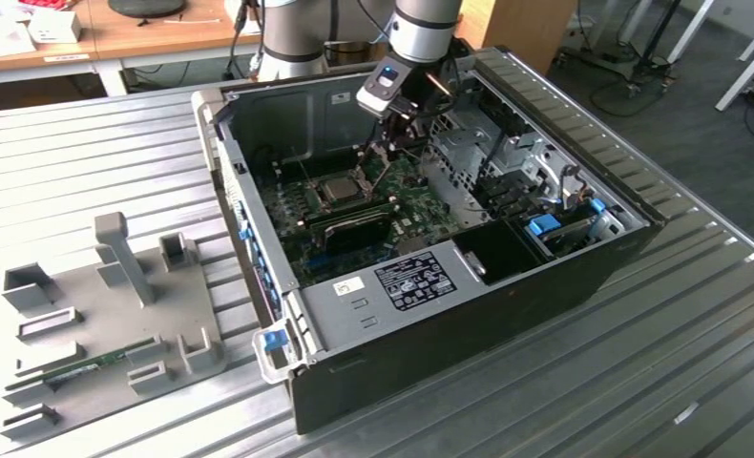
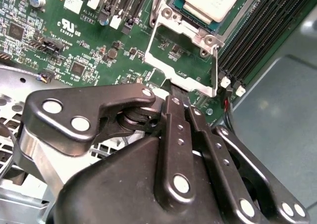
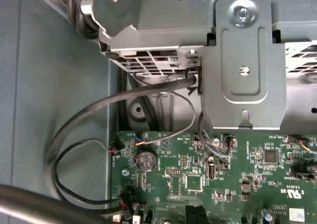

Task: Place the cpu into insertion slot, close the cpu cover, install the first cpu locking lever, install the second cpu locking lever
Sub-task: 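Close the cpu cover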

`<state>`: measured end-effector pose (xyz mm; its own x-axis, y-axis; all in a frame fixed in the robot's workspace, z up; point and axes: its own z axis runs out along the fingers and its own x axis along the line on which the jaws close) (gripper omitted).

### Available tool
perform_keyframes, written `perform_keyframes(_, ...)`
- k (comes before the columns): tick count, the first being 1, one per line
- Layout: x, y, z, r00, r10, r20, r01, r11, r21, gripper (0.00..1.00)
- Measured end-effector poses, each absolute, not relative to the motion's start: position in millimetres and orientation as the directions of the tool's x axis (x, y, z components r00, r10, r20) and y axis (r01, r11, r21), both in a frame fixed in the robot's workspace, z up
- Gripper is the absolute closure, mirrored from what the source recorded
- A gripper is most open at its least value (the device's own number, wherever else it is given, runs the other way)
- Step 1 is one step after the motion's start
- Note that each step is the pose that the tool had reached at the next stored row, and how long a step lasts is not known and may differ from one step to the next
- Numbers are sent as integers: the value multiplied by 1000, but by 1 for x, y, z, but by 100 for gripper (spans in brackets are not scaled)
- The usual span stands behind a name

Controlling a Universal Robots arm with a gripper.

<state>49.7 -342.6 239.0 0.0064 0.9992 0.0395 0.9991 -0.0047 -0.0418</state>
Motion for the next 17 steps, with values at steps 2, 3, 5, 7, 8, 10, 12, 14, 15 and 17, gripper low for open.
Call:
perform_keyframes(2,47,-343,239,6,999,39,999,-5,-42,90)
perform_keyframes(3,45,-343,239,6,999,39,999,-5,-42,90)
perform_keyframes(5,38,-342,239,6,999,39,999,-5,-42,90)
perform_keyframes(7,29,-342,239,6,999,40,999,-5,-42,90)
perform_keyframes(8,25,-342,239,6,999,39,999,-5,-42,90)
perform_keyframes(10,17,-342,239,6,999,39,999,-5,-41,90)
perform_keyframes(12,10,-342,239,6,999,39,999,-5,-41,90)
perform_keyframes(14,4,-342,239,6,999,40,999,-5,-41,90)
perform_keyframes(15,2,-342,239,6,999,39,999,-5,-41,90)
perform_keyframes(17,1,-342,239,6,999,39,999,-5,-41,90)
